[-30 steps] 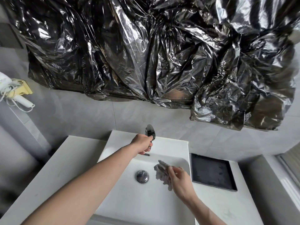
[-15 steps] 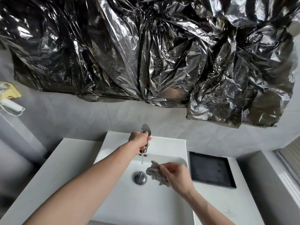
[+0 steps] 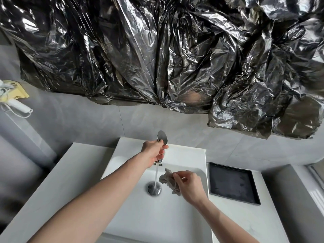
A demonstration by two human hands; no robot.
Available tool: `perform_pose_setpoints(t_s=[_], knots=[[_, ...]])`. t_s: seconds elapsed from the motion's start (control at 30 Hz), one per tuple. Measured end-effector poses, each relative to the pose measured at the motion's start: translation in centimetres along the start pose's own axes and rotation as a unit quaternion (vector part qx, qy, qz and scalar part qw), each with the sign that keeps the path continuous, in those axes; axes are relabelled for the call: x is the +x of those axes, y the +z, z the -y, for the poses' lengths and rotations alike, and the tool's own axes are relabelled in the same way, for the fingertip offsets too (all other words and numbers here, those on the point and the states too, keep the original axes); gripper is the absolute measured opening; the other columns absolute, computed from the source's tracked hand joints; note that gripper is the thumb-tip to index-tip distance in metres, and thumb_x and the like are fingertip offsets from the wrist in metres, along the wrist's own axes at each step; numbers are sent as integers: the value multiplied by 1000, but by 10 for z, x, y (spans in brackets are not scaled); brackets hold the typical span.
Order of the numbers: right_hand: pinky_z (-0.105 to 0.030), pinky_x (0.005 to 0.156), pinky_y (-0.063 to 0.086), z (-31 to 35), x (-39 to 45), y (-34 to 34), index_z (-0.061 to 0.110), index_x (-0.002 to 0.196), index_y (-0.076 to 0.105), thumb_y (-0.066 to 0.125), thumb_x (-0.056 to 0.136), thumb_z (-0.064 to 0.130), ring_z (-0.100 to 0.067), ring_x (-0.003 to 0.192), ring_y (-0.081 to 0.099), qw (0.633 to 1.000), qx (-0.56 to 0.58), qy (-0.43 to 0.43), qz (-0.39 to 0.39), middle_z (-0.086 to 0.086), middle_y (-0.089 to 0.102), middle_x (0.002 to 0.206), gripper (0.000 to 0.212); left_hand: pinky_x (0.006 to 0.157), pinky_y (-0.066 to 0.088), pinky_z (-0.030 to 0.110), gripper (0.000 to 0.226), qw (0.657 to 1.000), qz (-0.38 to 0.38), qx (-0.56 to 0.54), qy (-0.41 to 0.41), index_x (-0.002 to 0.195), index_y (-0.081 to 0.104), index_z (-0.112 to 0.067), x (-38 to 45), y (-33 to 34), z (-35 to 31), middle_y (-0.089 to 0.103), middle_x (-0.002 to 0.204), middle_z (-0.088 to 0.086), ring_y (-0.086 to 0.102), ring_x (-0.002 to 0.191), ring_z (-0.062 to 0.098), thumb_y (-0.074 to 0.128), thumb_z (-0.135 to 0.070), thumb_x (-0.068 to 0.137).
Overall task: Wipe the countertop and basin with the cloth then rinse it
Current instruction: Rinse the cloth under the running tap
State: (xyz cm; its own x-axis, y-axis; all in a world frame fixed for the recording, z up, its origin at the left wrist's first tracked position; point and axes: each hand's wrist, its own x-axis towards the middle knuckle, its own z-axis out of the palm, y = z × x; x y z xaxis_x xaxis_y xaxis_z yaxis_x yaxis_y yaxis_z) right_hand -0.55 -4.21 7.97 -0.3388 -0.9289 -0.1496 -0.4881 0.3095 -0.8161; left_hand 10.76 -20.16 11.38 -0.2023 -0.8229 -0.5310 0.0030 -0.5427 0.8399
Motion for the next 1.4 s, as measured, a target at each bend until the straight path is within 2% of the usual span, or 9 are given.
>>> perform_pose_setpoints(t_s=[0.2, 0.47, 0.6, 0.67, 0.83, 0.93, 1.03, 1.23, 1.4], knots=[[-20, 55, 53, -8, 10, 9, 27, 68, 75, 65, 90, 18, -11, 52, 70, 999, -28, 24, 23, 3, 72, 58, 25, 50, 50, 16, 10, 999, -22, -10, 26, 92, 65, -11, 6, -1, 4, 72, 81, 8, 46, 36, 4, 59, -12, 100], [-32, 59, 59, -11, 28, 23, 24, 70, 68, 59, 93, 19, -12, 60, 71, 999, -25, 19, 8, 4, 73, 66, 26, 55, 58, 28, 16, 998, -10, -5, 60, 91, 68, -11, -9, -8, 10, 77, 84, 6, 57, 54, 15, 62, -23, 100], [-30, 63, 58, -12, 30, 30, 23, 80, 71, 57, 98, 17, -7, 64, 70, 1000, 1, 13, -12, 10, 75, 70, 23, 64, 56, 35, 10, 957, -136, 154, 203, 89, 69, -24, -25, -36, 55, 73, 83, -4, 64, 62, 15, 65, -33, 93], [-24, 58, 55, -9, 26, 33, 17, 82, 69, 54, 100, 10, -7, 57, 68, 999, 36, 8, 6, 9, 75, 66, 24, 72, 52, 31, 6, 936, -168, 242, 191, 95, 66, -28, -30, -55, 87, 70, 91, -11, 67, 77, 11, 66, -26, 89], [-21, 65, 55, -8, 28, 42, 24, 82, 71, 58, 99, 12, -9, 69, 72, 997, 38, -46, 43, 8, 76, 75, 25, 77, 56, 29, 53, 965, 69, 251, 21, 126, 58, -31, -22, -75, 127, 63, 123, -14, 72, 97, 13, 69, -27, 74], [-22, 71, 58, -12, 31, 42, 22, 86, 73, 60, 99, 13, -9, 78, 73, 997, 52, -47, 38, 11, 77, 81, 21, 90, 58, 39, 35, 958, 114, 262, 28, 102, 69, -26, -13, -74, 131, 76, 96, -9, 72, 88, 13, 67, -42, 70], [-23, 71, 58, -21, 32, 40, 24, 83, 72, 63, 98, 18, -6, 78, 71, 998, 55, -28, -8, 11, 76, 79, 18, 74, 53, 34, 24, 940, 72, 328, 60, 75, 68, -27, -6, -76, 131, 67, 71, -3, 60, 70, 14, 68, -51, 69], [-11, 66, 47, -40, 39, 46, 22, 83, 71, 66, 96, 26, 3, 78, 67, 998, 35, 16, -51, 10, 75, 79, 15, 77, 50, 26, 35, 942, 3, 319, 102, 81, 65, -23, 3, -79, 121, 71, 89, -8, 64, 91, 7, 78, -52, 66], [-13, 63, 45, -42, 53, 63, 17, 88, 66, 60, 100, 27, -5, 72, 66, 995, 64, 51, -56, 6, 71, 80, 17, 60, 39, 23, 26, 936, -4, 332, 113, 85, 52, -20, 12, -74, 105, 58, 77, -7, 52, 69, 11, 73, -37, 85]])
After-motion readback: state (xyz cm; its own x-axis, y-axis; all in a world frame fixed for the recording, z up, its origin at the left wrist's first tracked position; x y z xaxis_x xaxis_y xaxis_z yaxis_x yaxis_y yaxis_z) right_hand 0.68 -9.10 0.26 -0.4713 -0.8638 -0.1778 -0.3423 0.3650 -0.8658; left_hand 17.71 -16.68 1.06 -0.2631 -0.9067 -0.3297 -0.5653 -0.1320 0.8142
